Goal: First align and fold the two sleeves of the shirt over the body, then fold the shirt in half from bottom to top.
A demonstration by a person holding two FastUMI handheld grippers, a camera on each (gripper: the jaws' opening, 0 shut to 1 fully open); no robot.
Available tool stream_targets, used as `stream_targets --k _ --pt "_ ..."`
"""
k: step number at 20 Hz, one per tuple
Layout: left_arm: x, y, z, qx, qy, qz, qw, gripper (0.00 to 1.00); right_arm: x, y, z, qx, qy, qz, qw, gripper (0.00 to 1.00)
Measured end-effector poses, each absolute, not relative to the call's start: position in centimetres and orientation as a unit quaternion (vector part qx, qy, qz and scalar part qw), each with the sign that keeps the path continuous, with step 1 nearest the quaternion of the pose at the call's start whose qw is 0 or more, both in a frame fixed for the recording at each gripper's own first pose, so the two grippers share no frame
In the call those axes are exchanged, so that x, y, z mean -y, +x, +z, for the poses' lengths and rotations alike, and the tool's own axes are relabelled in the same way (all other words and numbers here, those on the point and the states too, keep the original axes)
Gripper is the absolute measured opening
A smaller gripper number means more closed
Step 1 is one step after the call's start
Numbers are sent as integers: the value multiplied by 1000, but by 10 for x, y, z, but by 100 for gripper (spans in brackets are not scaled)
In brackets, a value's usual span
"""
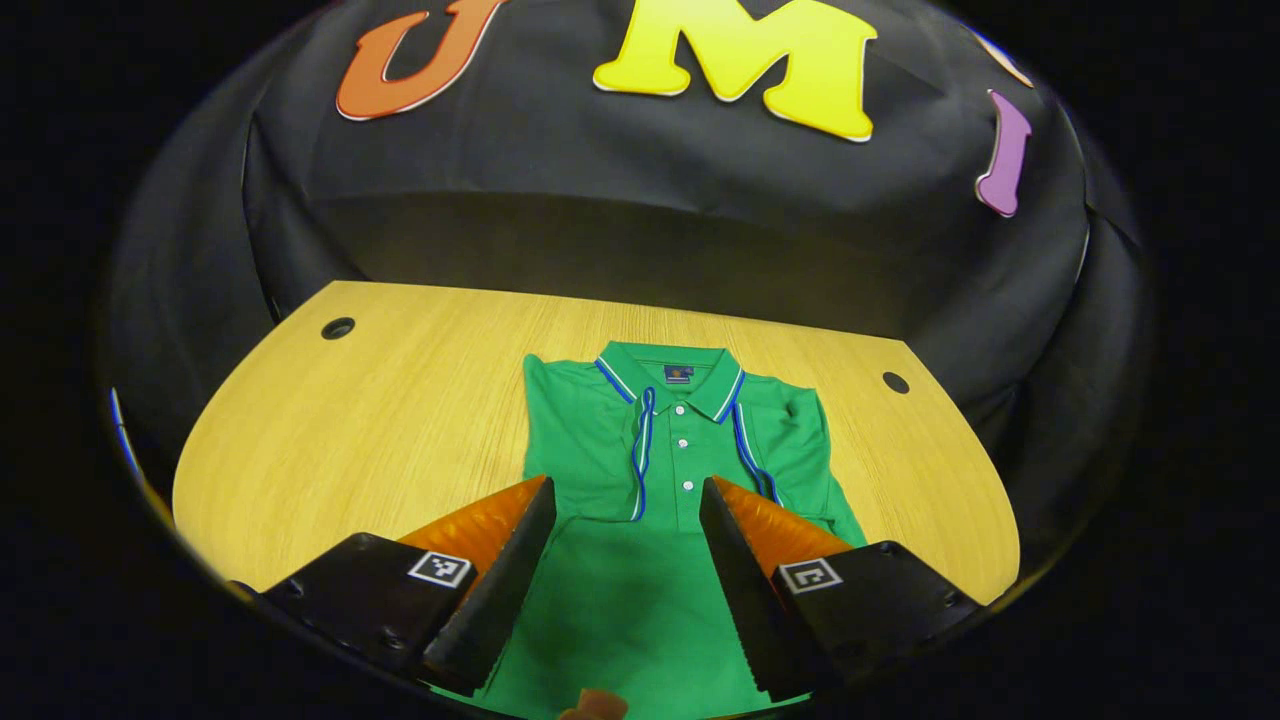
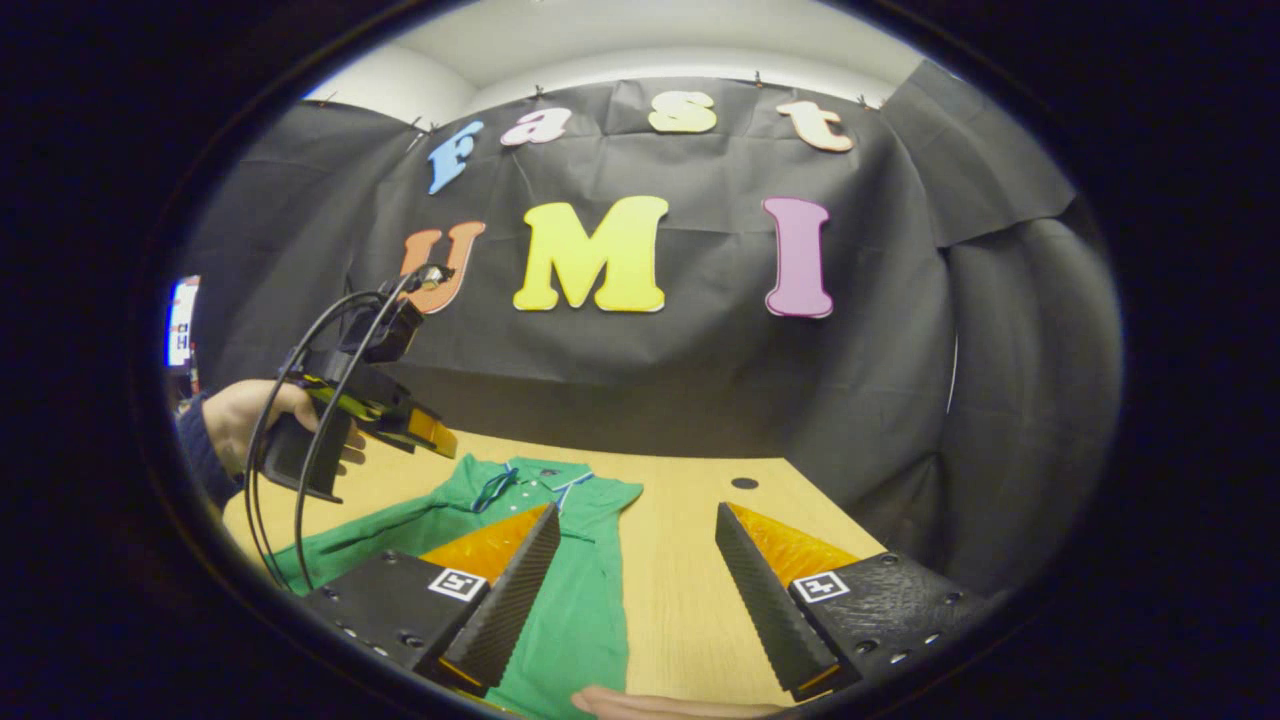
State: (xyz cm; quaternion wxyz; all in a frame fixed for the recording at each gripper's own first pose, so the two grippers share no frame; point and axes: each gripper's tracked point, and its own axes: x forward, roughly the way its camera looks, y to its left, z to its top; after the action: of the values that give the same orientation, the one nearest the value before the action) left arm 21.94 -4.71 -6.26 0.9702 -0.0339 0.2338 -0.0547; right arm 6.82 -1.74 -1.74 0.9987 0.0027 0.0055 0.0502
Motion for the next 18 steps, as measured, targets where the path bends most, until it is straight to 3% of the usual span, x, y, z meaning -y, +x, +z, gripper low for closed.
stream_targets --k 6,10,18 --pt "-6 138 -72 -167 13 -10 986 100 4 15 -34 -9 -3 45 999 94" --pt "-19 78 -102 -174 -8 -26 984 100 23 -11 -59 -22 -6 11 1000 95" --pt "-47 -13 -166 -201 8 -19 979 100 29 -32 -157 -129 -7 -13 992 95"
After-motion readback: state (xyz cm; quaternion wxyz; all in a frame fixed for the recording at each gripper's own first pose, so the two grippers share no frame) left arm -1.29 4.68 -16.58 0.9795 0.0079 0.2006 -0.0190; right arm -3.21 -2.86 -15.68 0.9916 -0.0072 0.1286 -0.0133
